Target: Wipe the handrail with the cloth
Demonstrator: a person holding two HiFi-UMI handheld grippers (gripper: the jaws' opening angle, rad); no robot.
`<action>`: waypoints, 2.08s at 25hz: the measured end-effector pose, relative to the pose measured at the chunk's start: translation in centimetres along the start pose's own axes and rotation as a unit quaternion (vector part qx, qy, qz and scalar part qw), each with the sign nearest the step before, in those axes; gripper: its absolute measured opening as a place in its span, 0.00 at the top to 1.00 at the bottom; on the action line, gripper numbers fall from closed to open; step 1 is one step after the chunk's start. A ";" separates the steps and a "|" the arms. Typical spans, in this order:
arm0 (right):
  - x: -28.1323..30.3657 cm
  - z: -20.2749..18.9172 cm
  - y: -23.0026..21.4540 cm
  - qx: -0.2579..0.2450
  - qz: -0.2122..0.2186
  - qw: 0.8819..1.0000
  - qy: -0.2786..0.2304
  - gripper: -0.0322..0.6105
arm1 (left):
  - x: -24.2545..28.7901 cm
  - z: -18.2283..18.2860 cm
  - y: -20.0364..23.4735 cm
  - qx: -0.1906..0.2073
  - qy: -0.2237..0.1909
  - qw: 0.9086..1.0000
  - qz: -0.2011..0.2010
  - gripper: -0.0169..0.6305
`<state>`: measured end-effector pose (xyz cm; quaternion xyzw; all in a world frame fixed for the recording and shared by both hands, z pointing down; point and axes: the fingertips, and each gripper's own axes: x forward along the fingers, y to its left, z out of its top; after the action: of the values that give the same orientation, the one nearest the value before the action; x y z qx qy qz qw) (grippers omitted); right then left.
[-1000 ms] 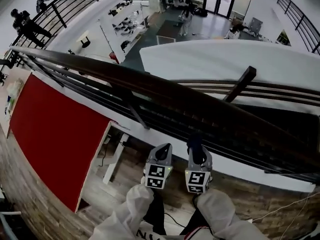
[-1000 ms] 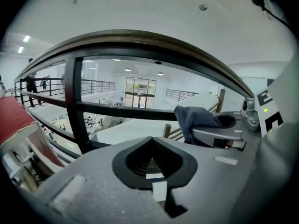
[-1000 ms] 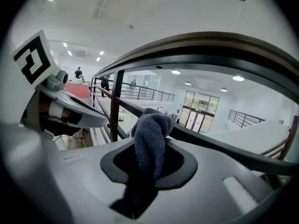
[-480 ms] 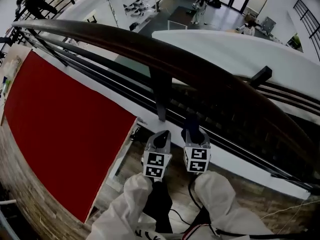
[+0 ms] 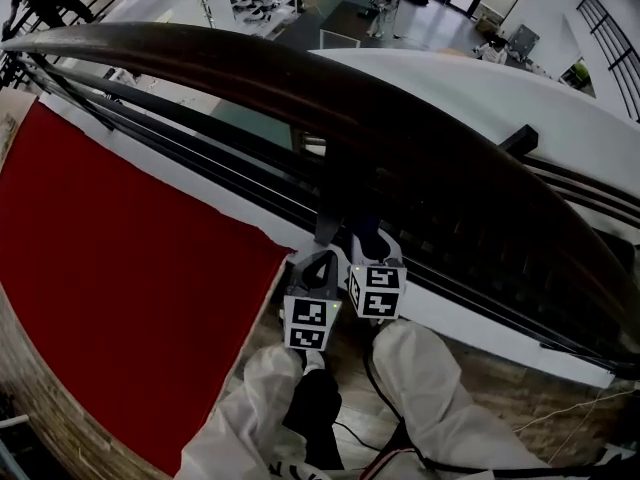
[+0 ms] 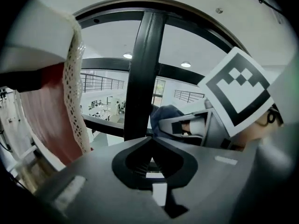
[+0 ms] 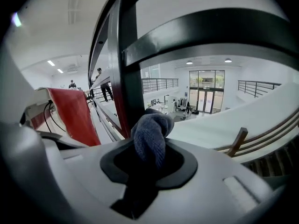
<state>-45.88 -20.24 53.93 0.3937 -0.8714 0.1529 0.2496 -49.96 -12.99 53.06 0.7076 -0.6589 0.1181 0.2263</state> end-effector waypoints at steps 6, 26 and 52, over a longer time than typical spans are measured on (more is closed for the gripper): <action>1.4 -2.5 -3.3 0.025 0.001 0.999 0.035 0.80 | 1.1 -0.6 -3.9 -0.003 -0.021 1.000 -0.017 0.97; -5.9 -5.4 -10.7 0.012 -0.039 0.997 0.064 0.80 | -2.9 -1.3 -7.8 -0.036 -0.005 0.999 0.018 0.97; -20.3 -12.7 -28.4 0.058 -0.114 0.990 0.052 0.80 | 2.8 -4.7 -30.5 0.025 0.057 0.992 -0.107 0.97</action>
<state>-8.70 -20.24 55.17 0.4957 -0.7966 0.1936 0.2868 -18.98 -12.36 53.46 0.7714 -0.5625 0.1502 0.2569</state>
